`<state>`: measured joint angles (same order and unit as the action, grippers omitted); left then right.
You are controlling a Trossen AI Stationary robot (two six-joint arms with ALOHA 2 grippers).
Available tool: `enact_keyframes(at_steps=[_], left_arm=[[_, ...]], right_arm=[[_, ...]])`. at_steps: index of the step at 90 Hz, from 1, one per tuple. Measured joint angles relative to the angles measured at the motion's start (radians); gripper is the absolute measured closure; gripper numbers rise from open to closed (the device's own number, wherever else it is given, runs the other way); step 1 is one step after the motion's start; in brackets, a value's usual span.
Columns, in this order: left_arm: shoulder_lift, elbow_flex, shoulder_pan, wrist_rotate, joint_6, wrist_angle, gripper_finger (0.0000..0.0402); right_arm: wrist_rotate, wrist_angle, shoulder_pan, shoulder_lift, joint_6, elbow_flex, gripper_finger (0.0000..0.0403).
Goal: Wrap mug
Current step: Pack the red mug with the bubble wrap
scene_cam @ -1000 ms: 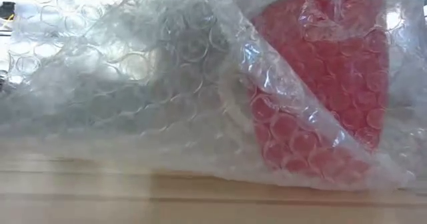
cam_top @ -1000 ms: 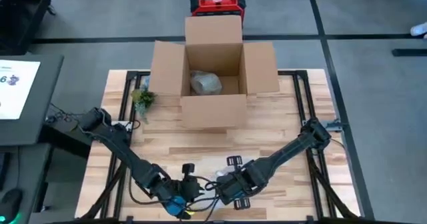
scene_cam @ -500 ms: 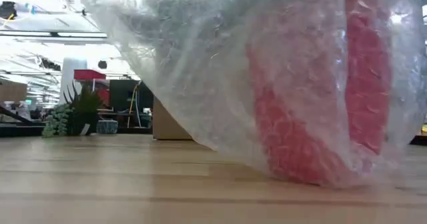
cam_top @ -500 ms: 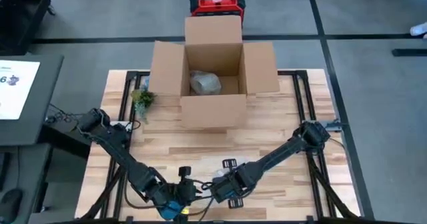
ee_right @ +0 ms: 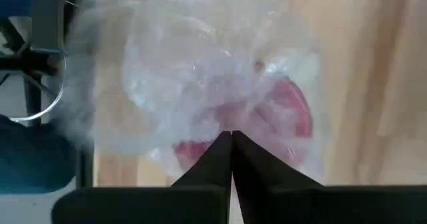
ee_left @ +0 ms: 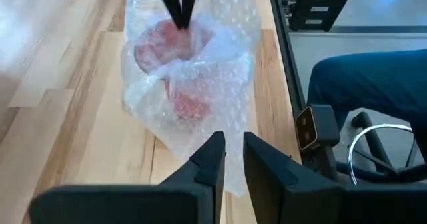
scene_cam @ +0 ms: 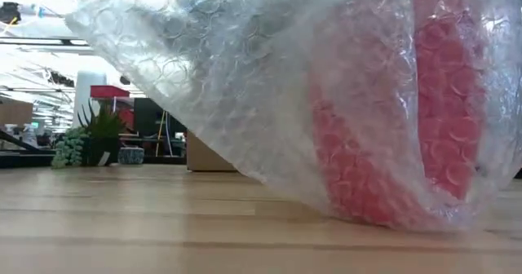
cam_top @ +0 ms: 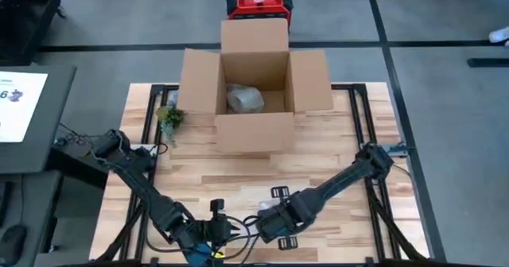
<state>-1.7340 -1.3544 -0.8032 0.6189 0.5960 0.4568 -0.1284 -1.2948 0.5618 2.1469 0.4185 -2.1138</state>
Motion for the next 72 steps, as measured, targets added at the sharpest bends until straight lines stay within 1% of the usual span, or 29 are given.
enact_keyframes(at_steps=[4, 12, 29, 38, 51, 56, 65, 72], left_arm=[[0.0, 0.0, 0.0, 0.0, -0.001, 0.0, 0.0365], [0.0, 0.0, 0.0, 0.0, -0.002, 0.0, 0.0365], [0.0, 0.0, 0.0, -0.001, -0.005, 0.0, 0.0365], [0.0, 0.0, 0.0, -0.001, -0.006, 0.0, 0.0365], [0.0, 0.0, 0.0, -0.001, -0.005, 0.001, 0.0365], [-0.001, 0.0, 0.0, -0.001, -0.005, 0.003, 0.0365], [-0.001, 0.0, 0.001, 0.0, -0.006, 0.001, 0.0365], [-0.001, 0.0, 0.0, -0.001, -0.005, 0.001, 0.0365]], right_arm=[[-0.029, 0.007, 0.012, 0.002, -0.004, -0.021, 0.0403], [-0.054, 0.03, 0.03, 0.001, -0.016, -0.048, 0.0403], [-0.055, 0.152, 0.056, 0.002, -0.058, -0.03, 0.0403], [-0.018, 0.18, 0.039, 0.001, -0.055, 0.049, 0.0403], [-0.002, 0.194, -0.009, 0.002, -0.001, 0.219, 0.0403], [0.017, 0.233, -0.026, 0.001, 0.008, 0.285, 0.0403], [0.08, 0.37, -0.049, -0.006, -0.002, 0.393, 0.0403], [0.111, 0.395, -0.061, -0.008, -0.016, 0.419, 0.0403]])
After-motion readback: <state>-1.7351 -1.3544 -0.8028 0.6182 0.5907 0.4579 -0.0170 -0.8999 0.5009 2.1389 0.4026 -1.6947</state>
